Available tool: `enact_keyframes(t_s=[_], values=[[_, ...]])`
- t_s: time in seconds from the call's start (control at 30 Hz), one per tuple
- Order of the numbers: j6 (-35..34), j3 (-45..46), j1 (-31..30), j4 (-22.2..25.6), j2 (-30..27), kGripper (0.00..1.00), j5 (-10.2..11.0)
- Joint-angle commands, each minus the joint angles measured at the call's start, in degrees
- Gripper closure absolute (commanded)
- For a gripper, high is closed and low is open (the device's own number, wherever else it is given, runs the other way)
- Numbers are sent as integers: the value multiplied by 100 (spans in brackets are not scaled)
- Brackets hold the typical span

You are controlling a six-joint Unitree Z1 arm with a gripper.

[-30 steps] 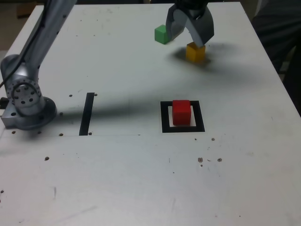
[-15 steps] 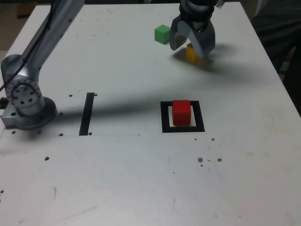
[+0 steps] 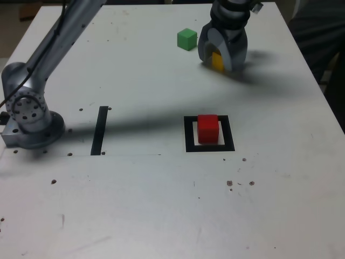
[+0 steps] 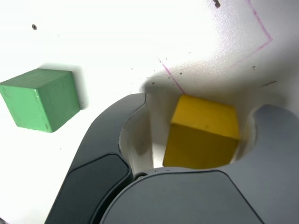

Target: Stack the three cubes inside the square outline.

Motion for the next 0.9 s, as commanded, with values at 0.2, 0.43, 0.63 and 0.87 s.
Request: enact_keyframes(t_s=[0.2, 0.43, 0.63, 0.87], values=[[-26, -47, -27, -38, 16, 68, 5], [-133, -15, -60, -23, -45, 68, -25], [-296, 119, -85, -49, -170, 68, -67], [-622, 522, -129, -185, -591, 68, -332]])
